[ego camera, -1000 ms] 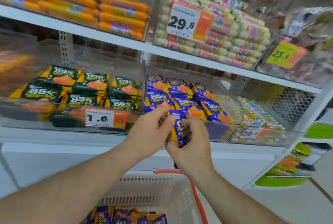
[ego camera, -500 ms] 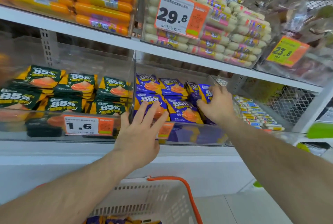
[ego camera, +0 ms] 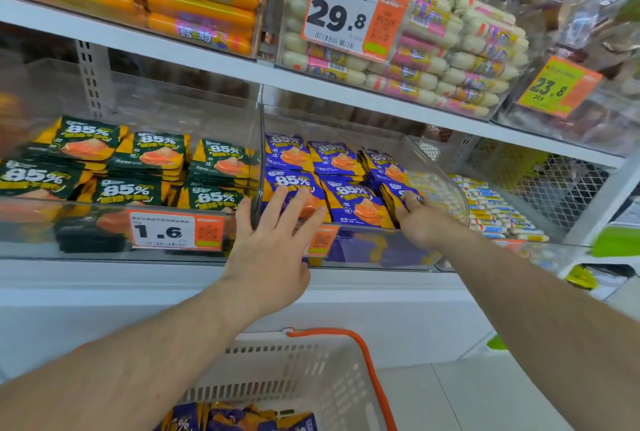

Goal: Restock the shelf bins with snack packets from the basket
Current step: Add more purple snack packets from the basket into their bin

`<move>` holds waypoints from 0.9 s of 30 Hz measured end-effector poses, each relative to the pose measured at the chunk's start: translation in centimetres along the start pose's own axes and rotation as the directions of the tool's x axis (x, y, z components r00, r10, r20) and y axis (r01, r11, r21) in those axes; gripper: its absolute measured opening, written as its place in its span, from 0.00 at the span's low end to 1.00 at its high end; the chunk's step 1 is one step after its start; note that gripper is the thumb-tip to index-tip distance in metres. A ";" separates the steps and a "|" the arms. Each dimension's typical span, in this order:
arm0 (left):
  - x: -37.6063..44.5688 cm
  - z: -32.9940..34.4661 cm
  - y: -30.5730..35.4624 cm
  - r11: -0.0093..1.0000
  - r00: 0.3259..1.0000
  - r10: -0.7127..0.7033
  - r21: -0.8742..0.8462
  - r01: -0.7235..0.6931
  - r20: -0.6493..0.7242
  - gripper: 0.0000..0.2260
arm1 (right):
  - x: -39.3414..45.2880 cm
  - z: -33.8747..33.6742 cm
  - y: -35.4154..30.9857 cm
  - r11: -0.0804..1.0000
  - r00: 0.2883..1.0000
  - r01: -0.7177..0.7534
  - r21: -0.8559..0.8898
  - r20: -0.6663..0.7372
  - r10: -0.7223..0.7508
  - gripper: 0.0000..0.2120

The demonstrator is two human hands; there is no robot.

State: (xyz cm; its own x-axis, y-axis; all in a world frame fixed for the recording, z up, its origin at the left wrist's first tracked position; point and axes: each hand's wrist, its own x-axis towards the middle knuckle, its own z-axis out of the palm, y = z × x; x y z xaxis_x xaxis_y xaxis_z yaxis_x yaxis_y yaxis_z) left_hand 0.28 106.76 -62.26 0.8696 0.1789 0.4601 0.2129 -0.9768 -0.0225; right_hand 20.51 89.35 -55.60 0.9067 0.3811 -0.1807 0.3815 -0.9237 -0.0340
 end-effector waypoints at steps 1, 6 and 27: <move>0.0 -0.1 -0.1 1.000 1.000 -0.003 0.003 0.003 0.008 0.40 | -0.4 0.0 0.1 1.000 1.000 -0.024 -0.010 -0.012 0.024 0.26; -0.5 -0.6 0.1 1.000 0.999 -0.014 -0.016 0.015 0.036 0.42 | -0.8 0.7 0.7 0.999 0.999 -0.031 0.019 -0.034 0.032 0.26; -10.7 2.6 -4.9 0.963 0.706 0.007 -0.194 0.186 0.708 0.27 | -9.1 32.7 -11.2 0.890 0.939 0.088 0.448 0.262 -0.224 0.05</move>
State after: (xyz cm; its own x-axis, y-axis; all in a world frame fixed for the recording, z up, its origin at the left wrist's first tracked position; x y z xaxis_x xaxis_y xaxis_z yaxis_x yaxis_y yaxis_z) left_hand -8.90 109.97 -69.34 0.9307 0.2032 -0.3041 0.2803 -0.9304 0.2362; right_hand 2.11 95.00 -85.73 0.7182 0.5550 -0.4198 0.3386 -0.8057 -0.4860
